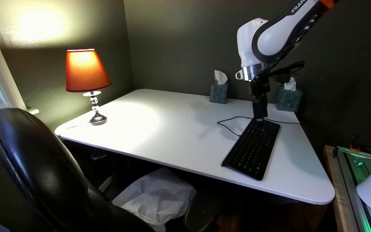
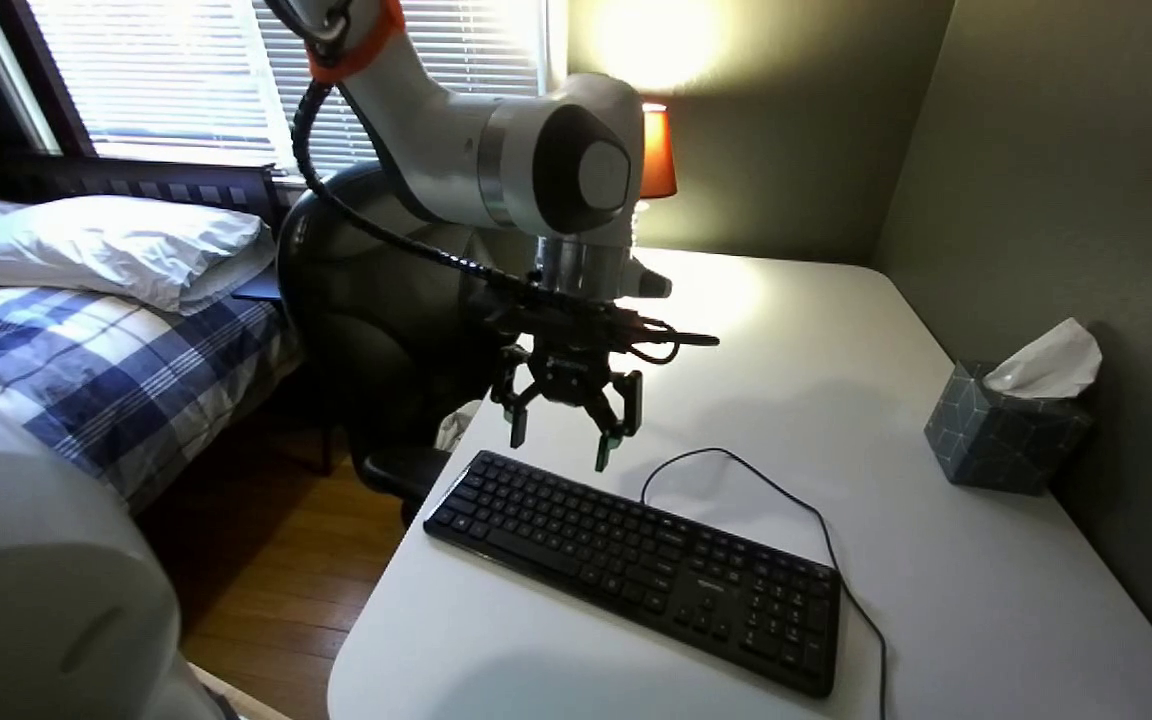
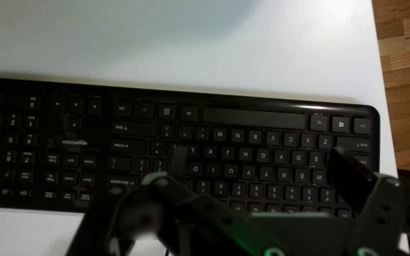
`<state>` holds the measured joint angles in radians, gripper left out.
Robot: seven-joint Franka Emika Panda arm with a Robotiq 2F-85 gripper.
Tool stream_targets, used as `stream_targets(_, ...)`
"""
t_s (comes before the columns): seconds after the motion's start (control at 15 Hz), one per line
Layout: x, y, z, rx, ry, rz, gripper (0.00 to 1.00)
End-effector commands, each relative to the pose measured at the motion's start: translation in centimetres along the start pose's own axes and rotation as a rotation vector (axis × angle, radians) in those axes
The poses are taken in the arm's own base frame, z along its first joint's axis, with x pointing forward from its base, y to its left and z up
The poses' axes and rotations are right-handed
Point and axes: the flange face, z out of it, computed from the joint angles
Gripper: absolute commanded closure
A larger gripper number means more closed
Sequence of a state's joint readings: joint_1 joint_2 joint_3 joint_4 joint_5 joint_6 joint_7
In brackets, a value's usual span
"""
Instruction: Press a key on the keyboard.
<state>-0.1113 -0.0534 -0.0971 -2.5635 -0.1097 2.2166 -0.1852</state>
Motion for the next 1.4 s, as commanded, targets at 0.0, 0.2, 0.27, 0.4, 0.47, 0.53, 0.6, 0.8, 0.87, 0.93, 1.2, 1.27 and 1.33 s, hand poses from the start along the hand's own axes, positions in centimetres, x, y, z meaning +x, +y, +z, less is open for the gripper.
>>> stream_targets(0.0,2.1,0.7,2.1,0.049,-0.053,0.037,0.25)
stream_targets(0.2,2.8,1.0,3.5,0.065,-0.063,0.055,0.42)
stream_targets(0.27,3.0,1.0,4.0,0.068,-0.066,0.071,0.51)
stream_targets(0.4,3.5,1.0,5.0,0.075,-0.053,0.076,0.65)
stream_targets(0.47,3.7,1.1,5.5,0.079,-0.046,0.077,0.74)
stream_targets(0.53,3.9,1.1,5.9,0.078,-0.039,0.08,0.81)
stream_targets(0.6,4.1,1.2,6.2,0.077,-0.034,0.088,0.89)
stream_targets(0.8,4.7,1.3,7.2,0.073,-0.032,0.086,1.0)
stream_targets(0.87,4.1,1.0,6.4,0.063,-0.036,0.073,1.0)
stream_targets(0.93,4.1,1.1,6.6,0.063,-0.04,0.072,0.99)
stream_targets(1.2,4.3,1.2,6.6,0.064,-0.039,0.074,1.0)
stream_targets(1.27,4.5,1.4,6.7,0.069,-0.041,0.077,1.0)
stream_targets(1.33,4.6,1.4,6.9,0.072,-0.046,0.075,1.0)
